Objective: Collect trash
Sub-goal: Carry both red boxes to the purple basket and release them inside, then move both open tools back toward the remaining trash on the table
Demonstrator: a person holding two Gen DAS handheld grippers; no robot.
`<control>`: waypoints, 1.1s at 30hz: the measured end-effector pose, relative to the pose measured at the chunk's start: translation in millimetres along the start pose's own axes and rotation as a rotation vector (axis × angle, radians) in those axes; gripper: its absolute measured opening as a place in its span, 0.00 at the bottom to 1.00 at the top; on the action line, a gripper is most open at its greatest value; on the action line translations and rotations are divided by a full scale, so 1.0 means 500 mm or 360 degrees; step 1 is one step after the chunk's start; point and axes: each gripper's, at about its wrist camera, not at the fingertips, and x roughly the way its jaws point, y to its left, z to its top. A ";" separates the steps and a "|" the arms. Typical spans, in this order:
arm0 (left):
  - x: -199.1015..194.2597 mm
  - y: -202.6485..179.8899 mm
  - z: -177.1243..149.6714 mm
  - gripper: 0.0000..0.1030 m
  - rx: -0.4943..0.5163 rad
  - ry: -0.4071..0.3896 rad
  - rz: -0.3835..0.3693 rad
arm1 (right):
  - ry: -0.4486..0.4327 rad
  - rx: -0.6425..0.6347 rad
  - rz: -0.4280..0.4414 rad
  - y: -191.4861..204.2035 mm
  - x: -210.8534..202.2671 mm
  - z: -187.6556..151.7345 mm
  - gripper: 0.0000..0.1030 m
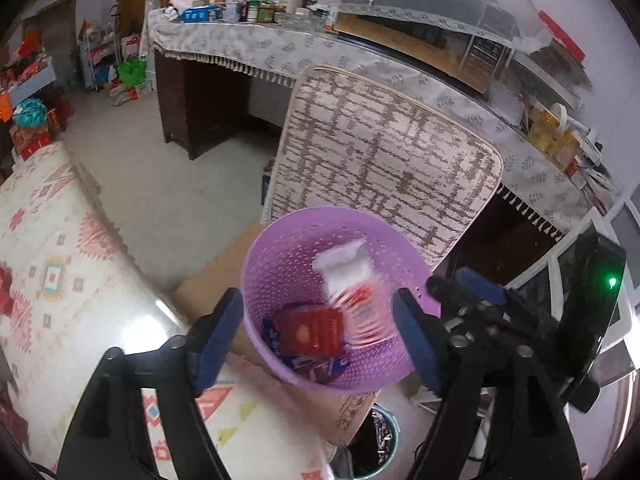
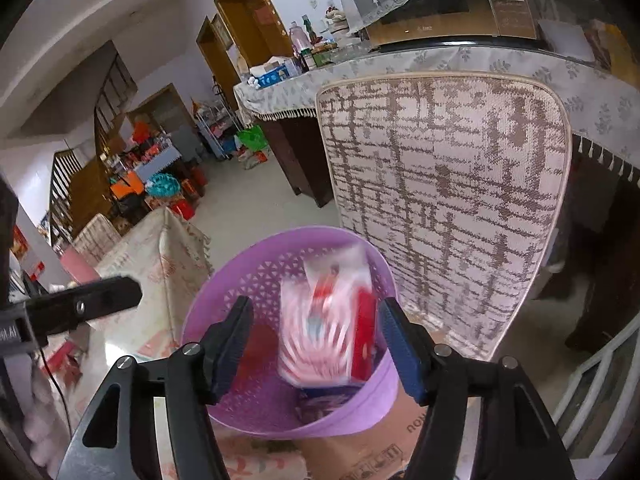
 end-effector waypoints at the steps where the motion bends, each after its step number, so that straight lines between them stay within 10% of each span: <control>1: -0.006 0.005 -0.006 0.78 -0.0001 -0.0006 0.0018 | -0.0008 -0.0002 0.0000 0.001 -0.003 -0.002 0.72; 9: -0.071 0.064 -0.107 0.79 -0.0066 0.0009 0.0098 | 0.0065 -0.0050 0.0070 0.051 -0.007 -0.032 0.74; 17: -0.166 0.179 -0.224 0.79 -0.0254 -0.0014 0.0266 | 0.0016 -0.0202 0.0246 0.200 -0.016 -0.088 1.00; 33: -0.395 0.570 -0.369 0.79 -0.0537 -0.0105 0.1034 | 0.0384 -0.0470 0.0713 0.583 0.157 -0.248 1.00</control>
